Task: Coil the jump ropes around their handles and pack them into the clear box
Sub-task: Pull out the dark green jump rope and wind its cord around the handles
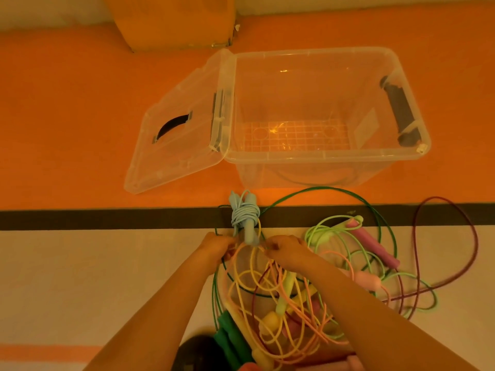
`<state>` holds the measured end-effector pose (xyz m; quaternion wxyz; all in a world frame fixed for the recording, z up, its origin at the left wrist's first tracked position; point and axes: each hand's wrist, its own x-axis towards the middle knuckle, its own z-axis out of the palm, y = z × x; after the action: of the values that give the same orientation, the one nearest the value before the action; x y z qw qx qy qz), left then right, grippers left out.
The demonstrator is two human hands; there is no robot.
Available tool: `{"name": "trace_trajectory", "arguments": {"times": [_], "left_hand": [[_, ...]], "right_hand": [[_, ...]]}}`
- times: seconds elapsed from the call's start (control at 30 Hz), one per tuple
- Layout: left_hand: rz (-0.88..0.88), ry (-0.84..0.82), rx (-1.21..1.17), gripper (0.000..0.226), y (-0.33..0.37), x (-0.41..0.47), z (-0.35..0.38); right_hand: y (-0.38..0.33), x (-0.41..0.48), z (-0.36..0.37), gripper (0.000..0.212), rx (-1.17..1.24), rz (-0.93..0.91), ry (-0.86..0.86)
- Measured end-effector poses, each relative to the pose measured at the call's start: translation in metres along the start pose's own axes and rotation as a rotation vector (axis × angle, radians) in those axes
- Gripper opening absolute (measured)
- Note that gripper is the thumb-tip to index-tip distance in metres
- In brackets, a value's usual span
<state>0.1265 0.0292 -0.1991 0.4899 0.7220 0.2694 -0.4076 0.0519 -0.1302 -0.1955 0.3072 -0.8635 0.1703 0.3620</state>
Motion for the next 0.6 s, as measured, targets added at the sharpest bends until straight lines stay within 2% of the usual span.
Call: {"name": "trace_trajectory", "arguments": {"times": [0.07,0.13,0.2,0.27,0.33,0.47,0.6], "left_hand": [[0.092,0.047,0.08,0.028,-0.003,0.002,-0.001],[0.251,0.281,0.266,0.052,-0.005,0.0,0.002],[0.467,0.503,0.424,0.054,-0.003,-0.009,0.007],[0.628,0.607,0.493,0.06,0.0,-0.017,0.013],[0.686,0.572,0.512,0.066,0.0,-0.017,0.018],[0.579,0.288,0.479,0.055,0.0,-0.01,0.021],[0.581,0.242,0.479,0.055,0.006,-0.007,0.018]], "right_hand": [[0.0,-0.001,0.004,0.035,-0.042,-0.013,0.015],[-0.003,-0.003,0.006,0.039,-0.064,-0.024,0.098],[-0.006,-0.004,0.004,0.046,-0.069,-0.026,0.239],[-0.006,0.0,-0.001,0.056,-0.092,-0.064,0.349],[-0.004,0.006,-0.007,0.065,-0.123,-0.123,0.382],[0.0,0.021,-0.013,0.074,-0.186,-0.195,0.359],[0.003,0.031,-0.004,0.077,-0.229,-0.223,0.349]]}}
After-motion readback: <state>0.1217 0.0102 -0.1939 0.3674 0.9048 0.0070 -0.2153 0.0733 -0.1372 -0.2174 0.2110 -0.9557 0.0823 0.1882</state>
